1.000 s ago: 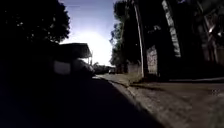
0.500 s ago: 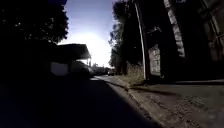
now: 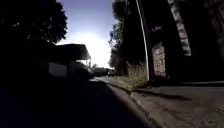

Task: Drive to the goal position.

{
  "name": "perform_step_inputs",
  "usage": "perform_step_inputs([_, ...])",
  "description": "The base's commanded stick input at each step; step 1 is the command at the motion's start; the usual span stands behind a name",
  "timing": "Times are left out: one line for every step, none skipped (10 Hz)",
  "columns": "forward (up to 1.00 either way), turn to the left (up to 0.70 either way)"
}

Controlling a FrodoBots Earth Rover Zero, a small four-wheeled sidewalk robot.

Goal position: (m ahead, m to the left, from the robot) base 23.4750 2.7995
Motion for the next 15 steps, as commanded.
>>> perform_step_inputs([0.85,0.0])
perform_step_inputs([0.85,0.0])
perform_step_inputs([0.85,0.0])
perform_step_inputs([0.85,0.0])
perform_step_inputs([0.85,0.0])
perform_step_inputs([0.85,0.0])
perform_step_inputs([0.85,0.0])
perform_step_inputs([0.85,0.04])
perform_step_inputs([0.85,0.04])
perform_step_inputs([0.85,0.0])
perform_step_inputs([0.85,0.0])
perform_step_inputs([0.85,0.0])
perform_step_inputs([0.85,0.0])
perform_step_inputs([0.85,0.0])
perform_step_inputs([0.85,0.0])
